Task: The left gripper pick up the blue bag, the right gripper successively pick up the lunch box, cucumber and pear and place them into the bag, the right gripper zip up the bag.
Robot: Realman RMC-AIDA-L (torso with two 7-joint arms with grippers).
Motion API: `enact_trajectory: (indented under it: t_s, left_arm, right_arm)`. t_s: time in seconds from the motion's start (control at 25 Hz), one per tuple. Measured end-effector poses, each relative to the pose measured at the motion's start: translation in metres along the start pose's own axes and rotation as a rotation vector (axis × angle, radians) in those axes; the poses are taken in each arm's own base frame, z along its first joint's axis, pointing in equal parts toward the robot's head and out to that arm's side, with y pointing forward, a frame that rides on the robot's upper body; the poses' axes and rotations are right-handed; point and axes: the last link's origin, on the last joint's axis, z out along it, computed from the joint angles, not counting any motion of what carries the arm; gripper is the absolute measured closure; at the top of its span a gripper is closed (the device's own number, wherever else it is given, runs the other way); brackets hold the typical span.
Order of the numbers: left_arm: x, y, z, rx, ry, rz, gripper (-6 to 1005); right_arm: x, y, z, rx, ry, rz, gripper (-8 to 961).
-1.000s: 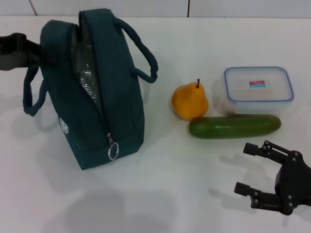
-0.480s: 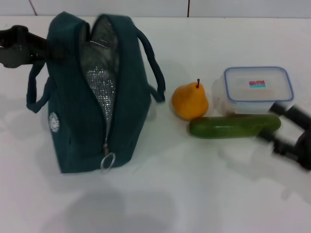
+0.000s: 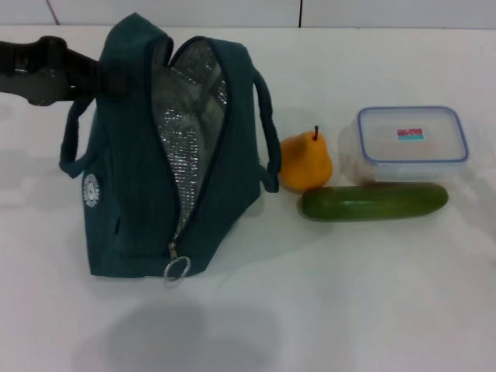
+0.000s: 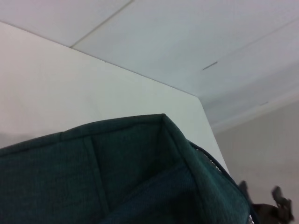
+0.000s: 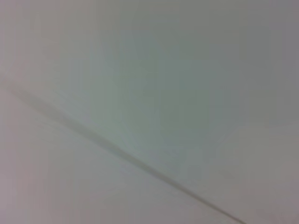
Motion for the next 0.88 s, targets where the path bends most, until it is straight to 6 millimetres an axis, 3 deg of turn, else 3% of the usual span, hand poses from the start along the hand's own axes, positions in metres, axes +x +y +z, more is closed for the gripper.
enact_trajectory:
  t_s: [0.16,0.36,0.88]
  left_arm:
    - [0.003,0.003,0.002,-0.004,-0.004,0.013,955]
    - [0.004,0.003,0.003,-0.003,-0.001,0.018,955]
    - [0.007,0.003,0.004,0.003,0.011,0.031,955]
  right_arm:
    - [0.0,-0.016,0.001,0.109,-0.017,0.166,112]
    - [0.004,-0.034,0.011,0.23,0.002,0.23,112]
    - [0.009,-0.045,0.057,0.314,0.075,0.249,112]
